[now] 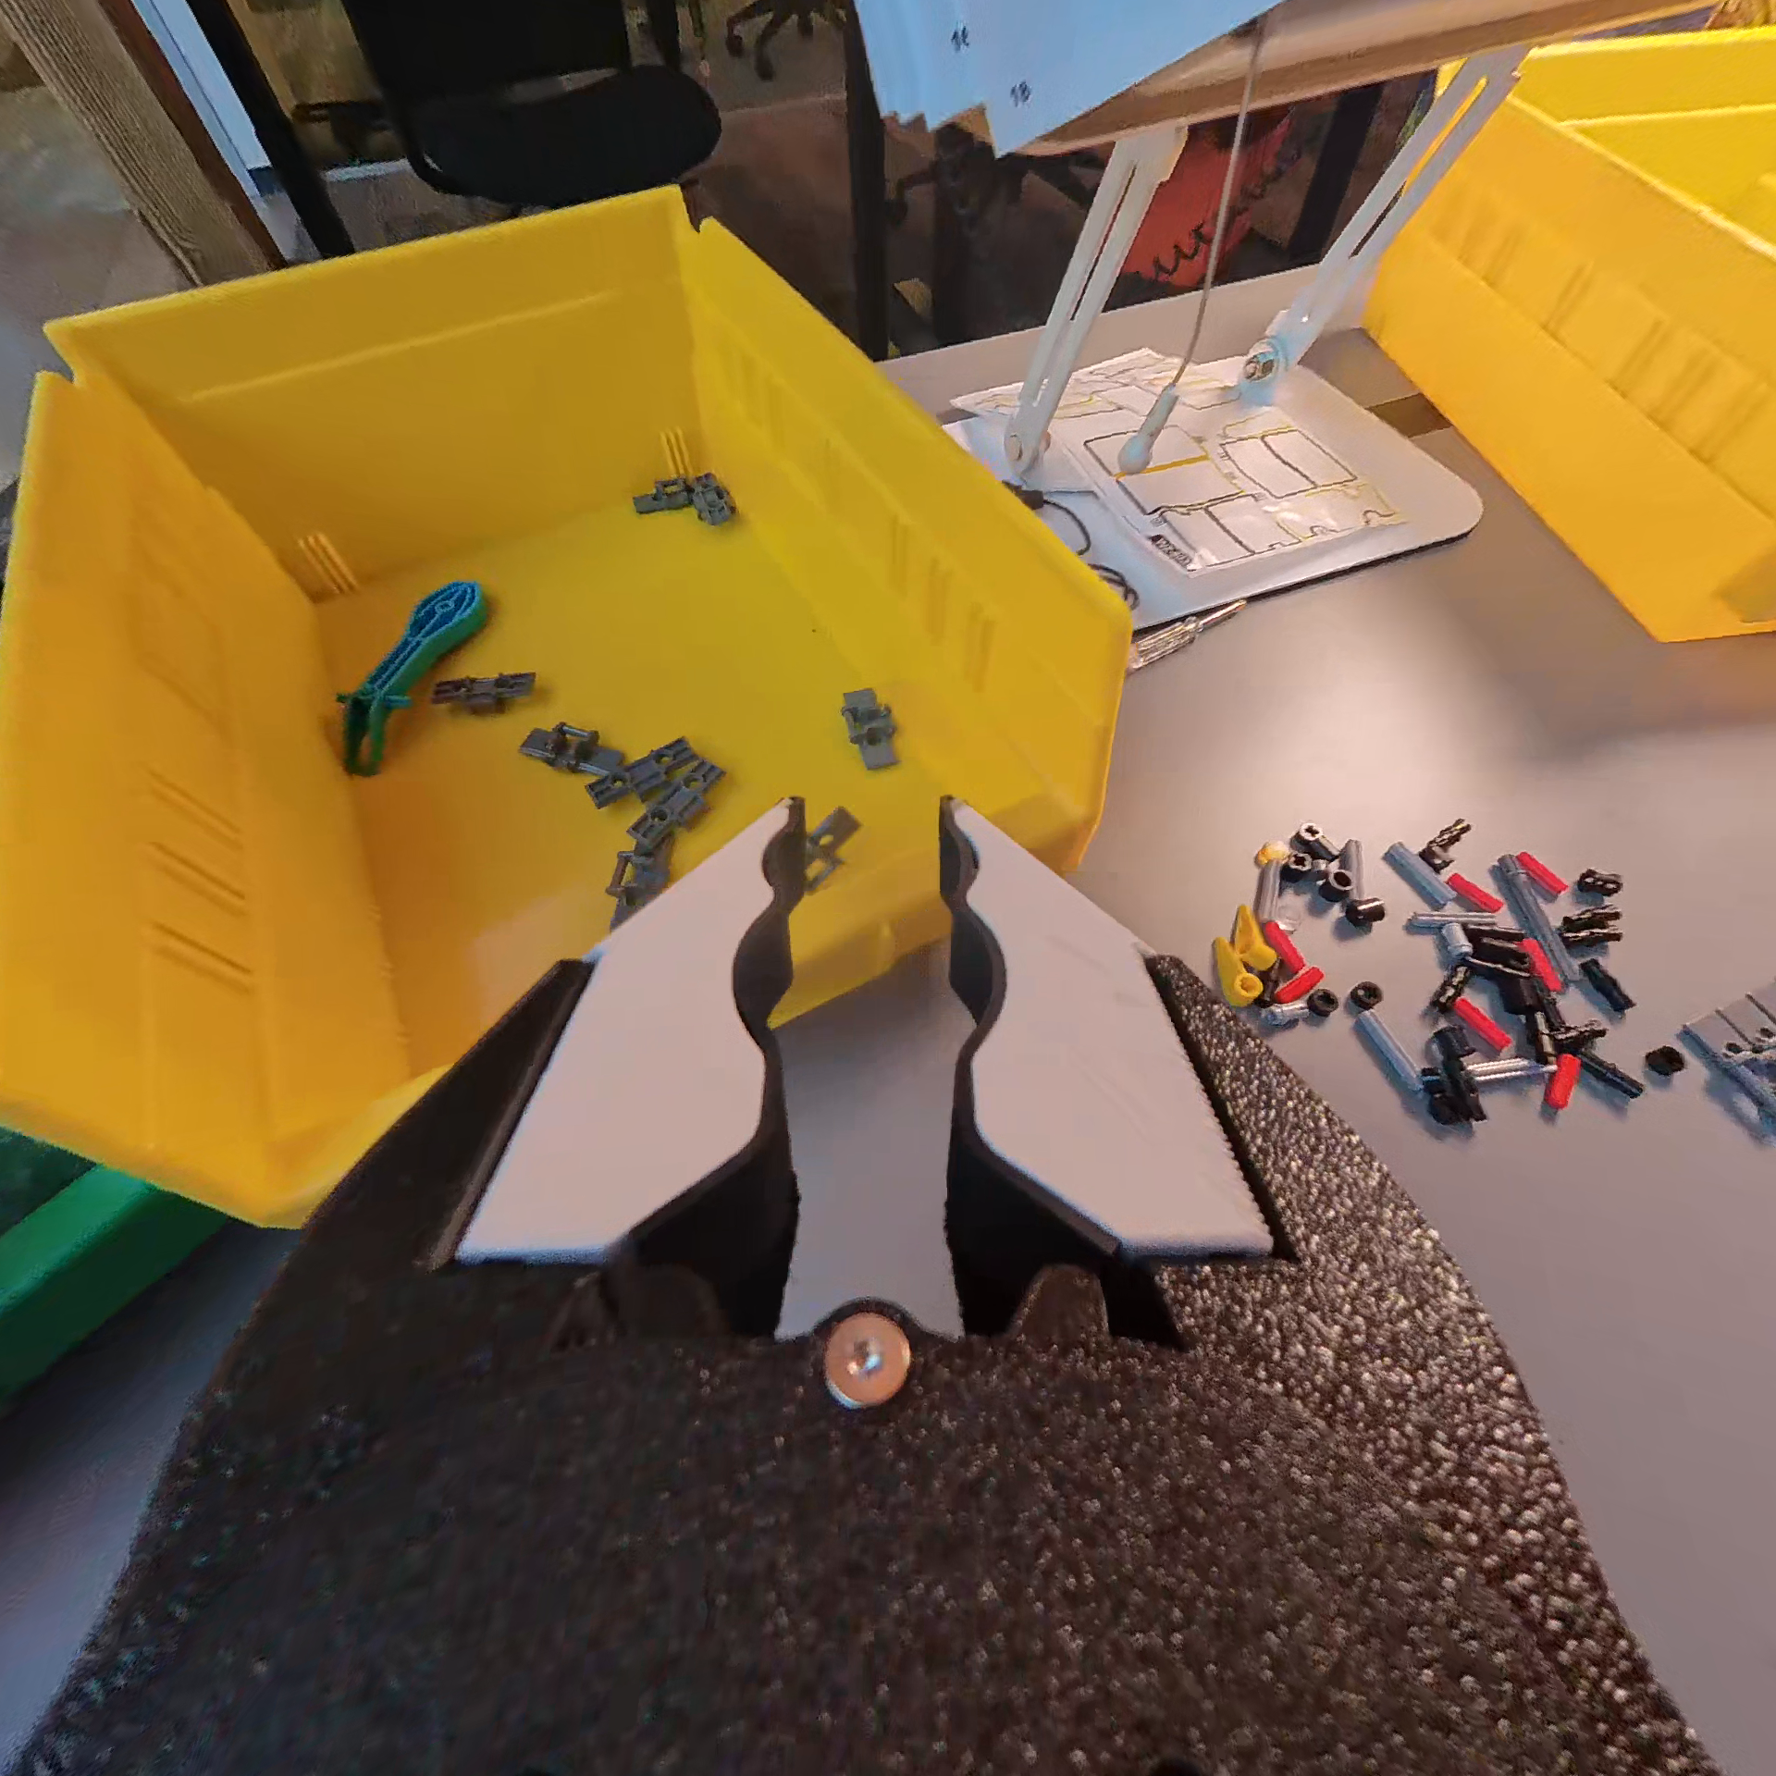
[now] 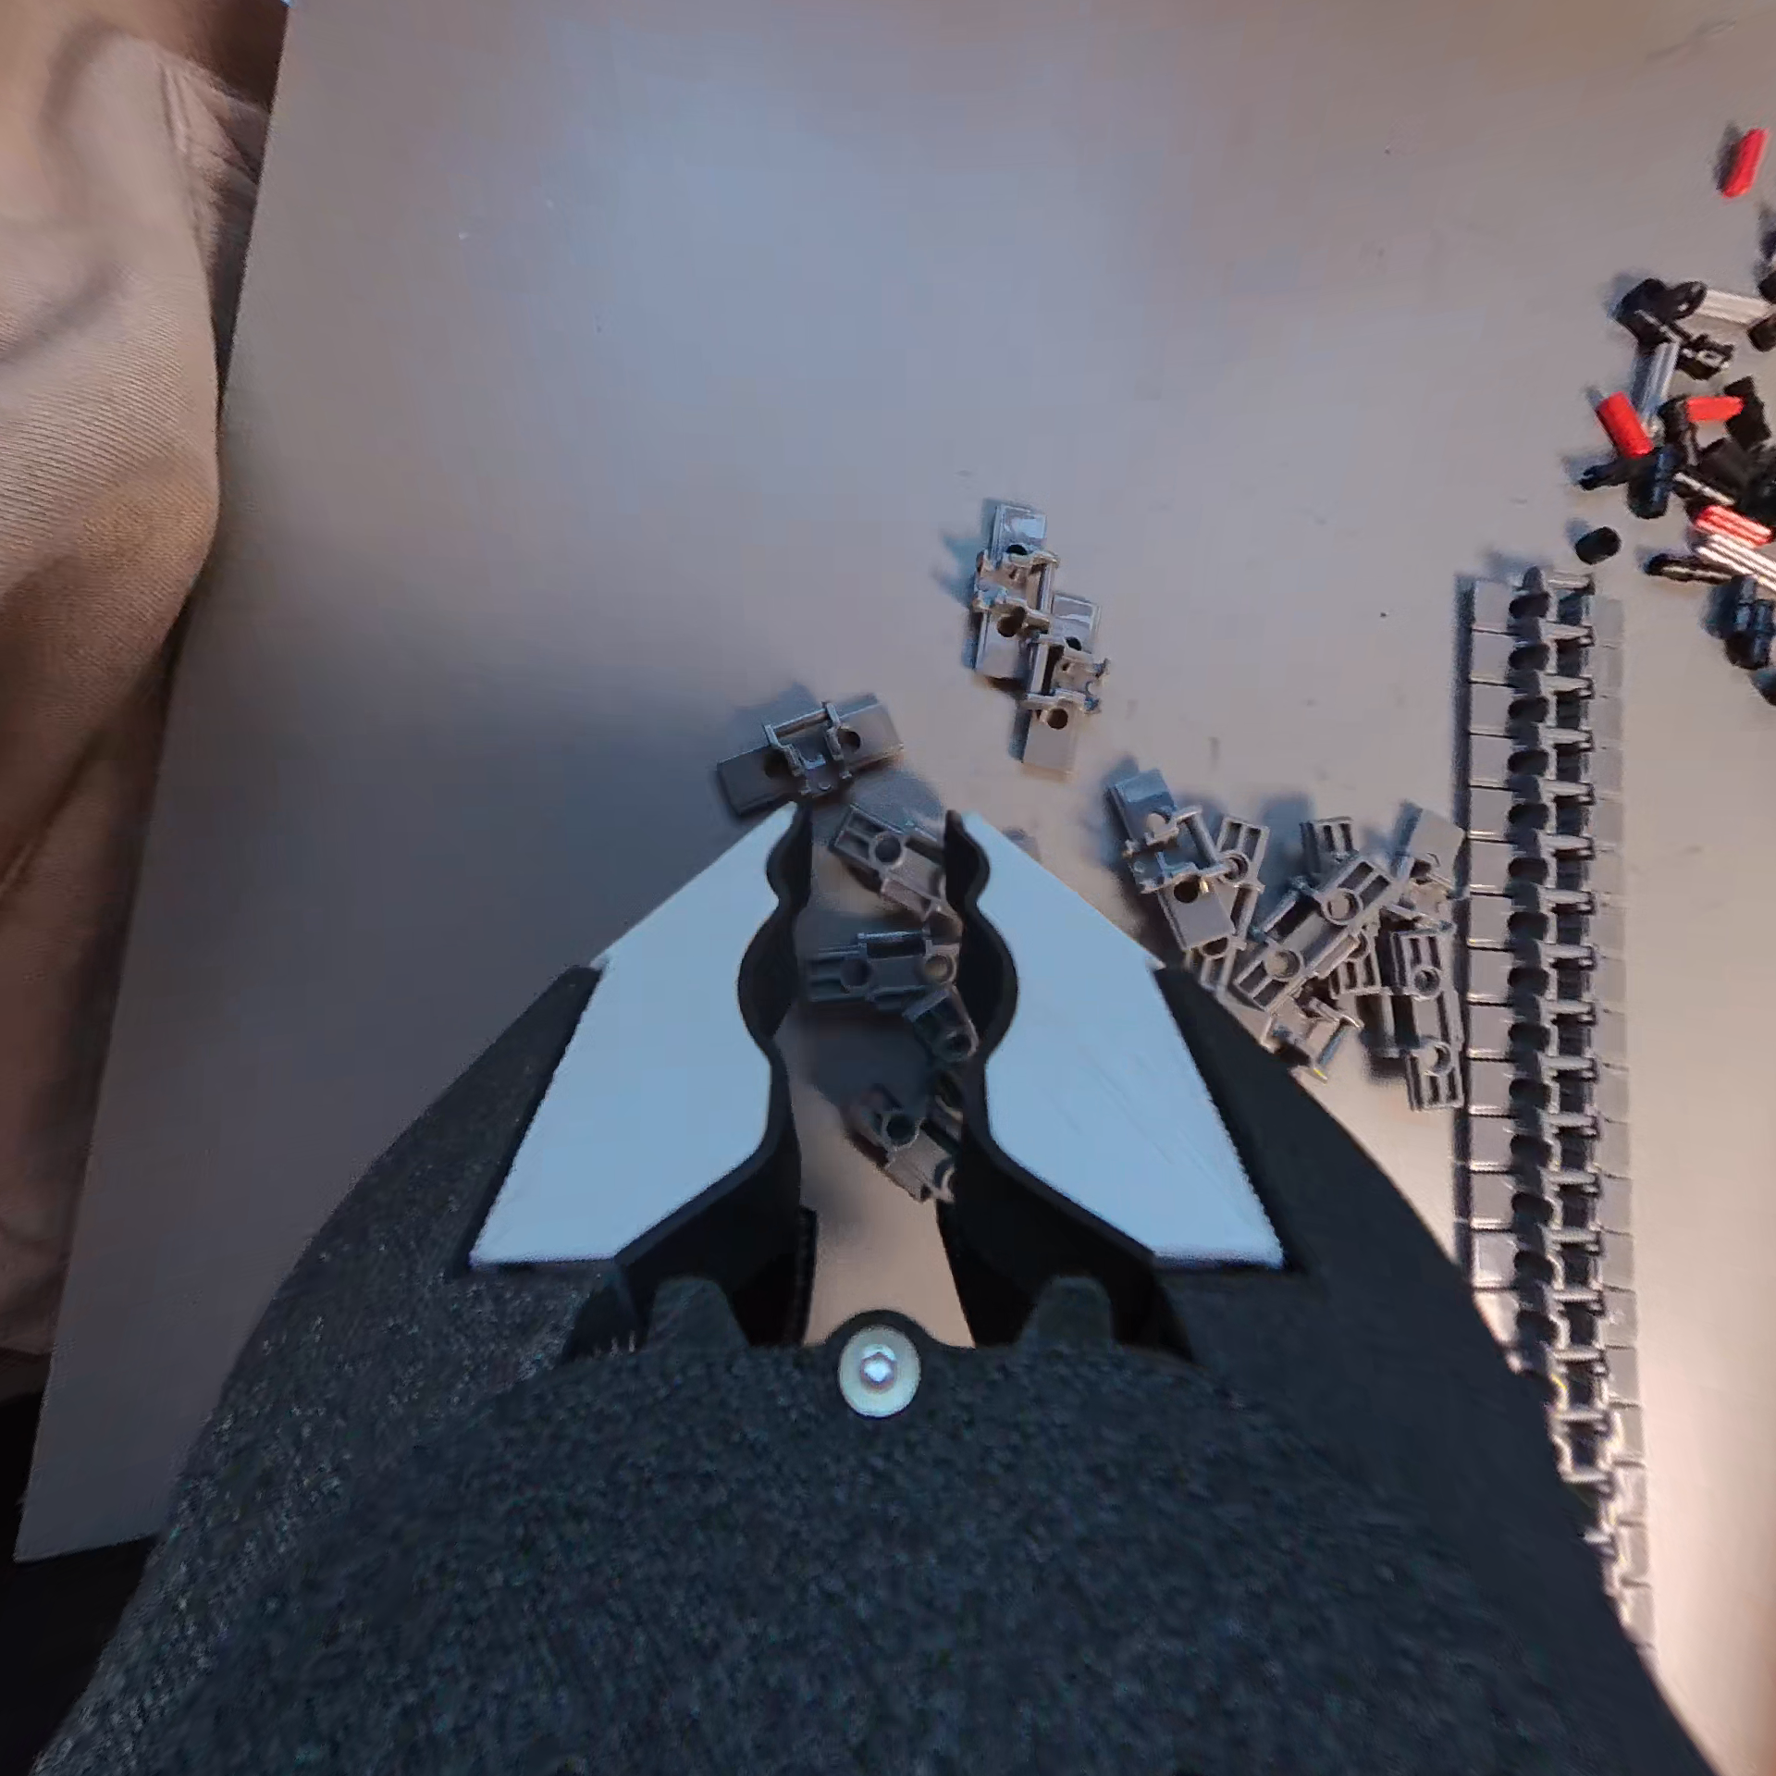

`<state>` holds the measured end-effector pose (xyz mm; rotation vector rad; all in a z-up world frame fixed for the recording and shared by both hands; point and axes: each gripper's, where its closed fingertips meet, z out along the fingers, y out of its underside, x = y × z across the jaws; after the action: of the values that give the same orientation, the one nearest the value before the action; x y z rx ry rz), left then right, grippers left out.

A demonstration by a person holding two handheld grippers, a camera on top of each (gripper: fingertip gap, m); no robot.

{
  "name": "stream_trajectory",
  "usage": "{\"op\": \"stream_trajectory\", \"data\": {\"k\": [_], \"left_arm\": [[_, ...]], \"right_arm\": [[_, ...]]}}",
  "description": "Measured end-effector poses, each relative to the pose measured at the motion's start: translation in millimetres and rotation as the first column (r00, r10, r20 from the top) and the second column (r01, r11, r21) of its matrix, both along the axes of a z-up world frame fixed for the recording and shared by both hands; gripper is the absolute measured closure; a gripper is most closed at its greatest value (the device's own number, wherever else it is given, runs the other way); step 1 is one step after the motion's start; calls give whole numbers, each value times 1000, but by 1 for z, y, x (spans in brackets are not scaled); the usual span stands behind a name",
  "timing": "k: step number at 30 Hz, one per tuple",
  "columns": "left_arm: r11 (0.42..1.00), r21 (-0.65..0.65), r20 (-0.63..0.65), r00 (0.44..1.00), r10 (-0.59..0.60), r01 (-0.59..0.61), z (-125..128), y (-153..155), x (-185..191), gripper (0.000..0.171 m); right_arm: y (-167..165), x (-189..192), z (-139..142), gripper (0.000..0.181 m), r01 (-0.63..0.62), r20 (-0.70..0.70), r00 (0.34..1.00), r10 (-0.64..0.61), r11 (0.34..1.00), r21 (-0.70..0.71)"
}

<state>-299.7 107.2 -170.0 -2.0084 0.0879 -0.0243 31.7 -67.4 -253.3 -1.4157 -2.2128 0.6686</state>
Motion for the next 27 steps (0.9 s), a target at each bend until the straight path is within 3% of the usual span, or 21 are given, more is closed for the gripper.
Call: {"op": "stream_trajectory", "data": {"k": [2,4,5,7,11,14,18,20,23,25,27], "left_arm": [[994,42,43,994,-98,96,13,-6,24,139],[946,64,131,937,-322,316,23,-21,77,139],[888,54,196,867,-458,457,23,-35,110,138],[717,31,285,681,-674,697,17,-72,173,135],[419,-75,238,424,-874,905,-18,-135,255,129],[299,23,400,265,-877,954,-11,-160,296,123],[250,187,651,70,-756,950,16,-169,312,123],[208,275,711,-53,-701,939,30,-178,312,131],[200,290,732,-82,-676,936,30,-181,316,146],[184,299,729,-100,-677,936,32,-184,316,142],[192,311,714,-95,-694,931,35,-181,313,149]], "right_arm": [[-2,2,0,167,-13,7,1000,13,1000,2],[2,1,0,168,1,-11,1000,0,1000,10],[5,-1,1,169,12,-28,1000,-12,1000,10],[5,-6,12,169,20,-101,995,-24,999,-39],[10,-20,43,169,38,-284,957,-63,995,-91],[3,-30,83,169,-13,-490,871,-42,994,-109],[-6,-34,107,169,-27,-610,791,38,999,27],[-9,-34,106,169,-19,-605,790,99,990,137],[-17,-37,106,169,-22,-602,778,180,965,260],[-19,-38,109,176,-11,-617,757,214,949,315],[-17,-39,109,169,9,-618,753,225,936,352]]}}
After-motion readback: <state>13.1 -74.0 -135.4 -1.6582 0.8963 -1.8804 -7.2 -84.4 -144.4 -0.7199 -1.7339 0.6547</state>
